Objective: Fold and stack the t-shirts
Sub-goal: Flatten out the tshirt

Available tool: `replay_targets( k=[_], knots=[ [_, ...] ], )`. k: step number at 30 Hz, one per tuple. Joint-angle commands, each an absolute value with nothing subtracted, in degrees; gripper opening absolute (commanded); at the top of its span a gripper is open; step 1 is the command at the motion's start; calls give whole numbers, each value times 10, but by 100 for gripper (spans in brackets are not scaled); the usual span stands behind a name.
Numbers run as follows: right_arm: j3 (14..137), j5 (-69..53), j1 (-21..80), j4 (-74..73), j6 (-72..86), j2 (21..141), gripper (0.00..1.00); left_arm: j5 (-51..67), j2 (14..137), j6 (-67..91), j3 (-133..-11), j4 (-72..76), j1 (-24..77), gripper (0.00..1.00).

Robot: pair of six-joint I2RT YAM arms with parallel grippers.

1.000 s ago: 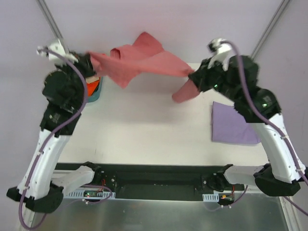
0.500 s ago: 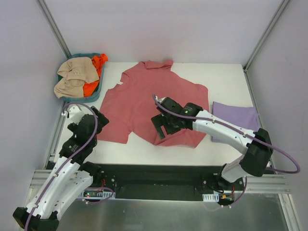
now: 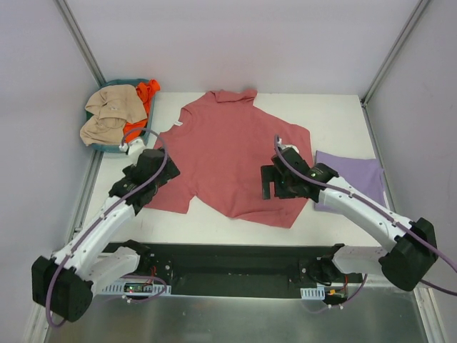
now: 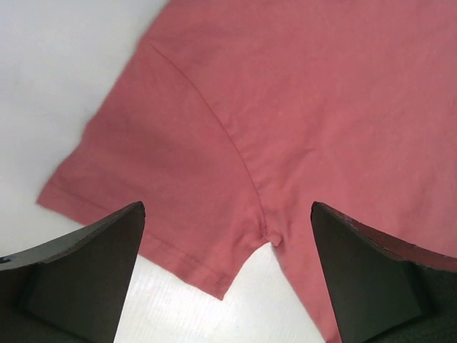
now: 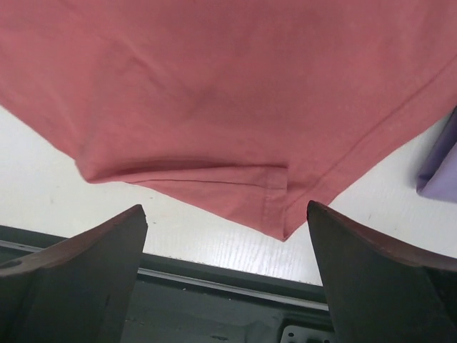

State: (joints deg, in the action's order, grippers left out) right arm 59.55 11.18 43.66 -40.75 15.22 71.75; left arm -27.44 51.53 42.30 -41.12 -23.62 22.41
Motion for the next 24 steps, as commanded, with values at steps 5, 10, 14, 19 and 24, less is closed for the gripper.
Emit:
replay_targets(
  k=[5,10,14,19,24],
  knots=[
    [518,36,413,-334,191,741,96,-96,771,366,-509,-140,174,99],
    [488,-36,415,-299,198,782,96,26,895,395,-530,-142,128,99],
    [470,-26,413,-295,207,804,96,16,898,407,-496,-144,128,99],
    [456,-4,408,-294,223,824,96,-24,848,414,-430,-164,127,99],
    [442,-4,396,-293,234,817,96,-4,753,424,-343,-206,128,99]
  ],
)
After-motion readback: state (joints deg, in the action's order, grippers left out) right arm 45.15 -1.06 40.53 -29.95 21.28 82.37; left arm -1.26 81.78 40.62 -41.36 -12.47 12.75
